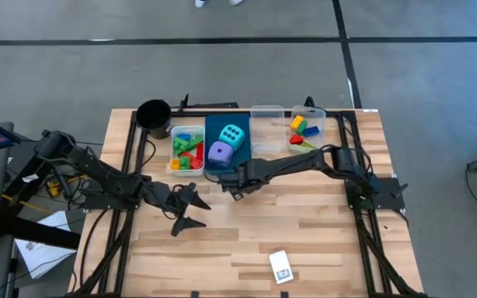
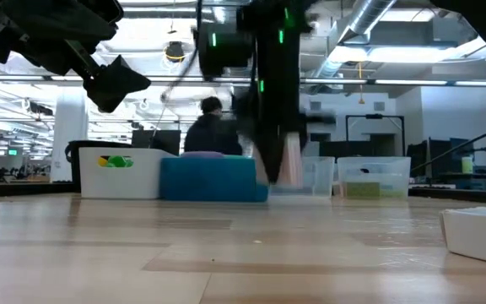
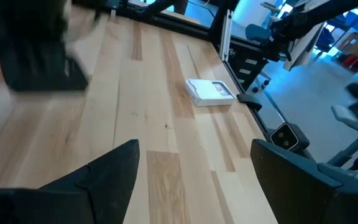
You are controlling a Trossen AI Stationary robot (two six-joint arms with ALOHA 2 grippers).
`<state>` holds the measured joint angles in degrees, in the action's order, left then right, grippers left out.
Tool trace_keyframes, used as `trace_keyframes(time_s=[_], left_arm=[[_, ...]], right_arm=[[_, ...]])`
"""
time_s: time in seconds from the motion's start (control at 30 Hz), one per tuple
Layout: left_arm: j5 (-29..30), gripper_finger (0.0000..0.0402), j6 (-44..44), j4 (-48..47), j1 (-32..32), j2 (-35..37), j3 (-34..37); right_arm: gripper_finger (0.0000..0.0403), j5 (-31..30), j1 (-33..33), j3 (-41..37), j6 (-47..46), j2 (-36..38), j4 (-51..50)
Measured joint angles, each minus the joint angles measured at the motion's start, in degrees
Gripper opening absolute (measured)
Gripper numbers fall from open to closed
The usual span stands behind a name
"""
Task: Pick & Place Toys
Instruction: Put the orange game card into the left transparent bin, then put the white game card into the left transparent bin
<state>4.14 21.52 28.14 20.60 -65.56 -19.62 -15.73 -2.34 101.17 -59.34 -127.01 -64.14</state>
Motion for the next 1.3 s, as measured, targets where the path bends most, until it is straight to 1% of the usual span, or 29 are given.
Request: trace_keyframes(time_s=[0.17,0.27,0.37,0.43,0.47,0.53,0.63,0.77,0.9,0.97,1.03,1.1,1.2,1.3], left_arm=[[0.00,0.0301,0.18,-0.17,0.00,0.32,0.00],[0.02,0.0301,0.28,-0.14,0.00,0.32,0.00],[0.02,0.0301,0.43,-0.13,0.00,0.32,0.00],[0.03,0.0301,1.19,-0.20,0.00,0.32,0.04],[0.02,0.0301,1.40,-0.13,0.00,0.32,0.14],[0.04,0.0301,1.46,-0.23,0.00,0.32,0.17],[0.04,0.0301,1.47,-0.18,0.00,0.32,0.17],[0.05,0.0301,1.46,-0.17,0.00,0.30,0.17],[0.07,0.0301,1.57,-0.24,0.00,0.30,0.20],[0.07,0.0301,2.88,-0.24,0.01,0.30,0.20],[0.07,0.0301,4.37,-0.24,0.00,0.30,0.20],[0.07,0.0301,5.31,-0.26,0.03,0.30,0.20],[0.11,0.0301,6.01,-0.28,0.72,0.30,0.20],[0.09,0.0301,6.01,-0.28,2.04,0.30,0.20]], right_arm=[[0.0064,-9.37,-2.06,12.57,-1.39,0.42,-18.65],[0.0064,-15.35,-3.07,19.17,-3.12,0.56,-26.69],[0.0064,-18.55,-3.39,21.67,-0.32,2.21,-25.03],[0.0064,-22.52,-3.24,22.79,-0.23,3.44,-25.26],[0.0064,-24.42,-2.80,23.00,-0.33,4.02,-25.49],[0.0064,-26.06,-1.45,22.38,0.73,4.82,-26.00],[0.0064,-26.59,2.09,22.35,3.11,5.55,-25.15],[0.0064,-26.48,8.97,22.34,7.78,5.57,-25.54],[0.0069,-25.42,15.30,22.41,13.82,4.88,-21.39],[0.0092,-24.23,17.95,22.29,16.14,4.67,-20.09],[0.0126,-23.07,20.09,22.33,18.02,4.82,-18.45],[0.0164,-20.33,21.91,22.38,19.19,4.89,-17.08],[0.0220,-16.91,23.26,22.35,19.48,4.82,-16.82],[0.0271,-15.85,23.21,22.36,20.79,4.84,-16.94]])
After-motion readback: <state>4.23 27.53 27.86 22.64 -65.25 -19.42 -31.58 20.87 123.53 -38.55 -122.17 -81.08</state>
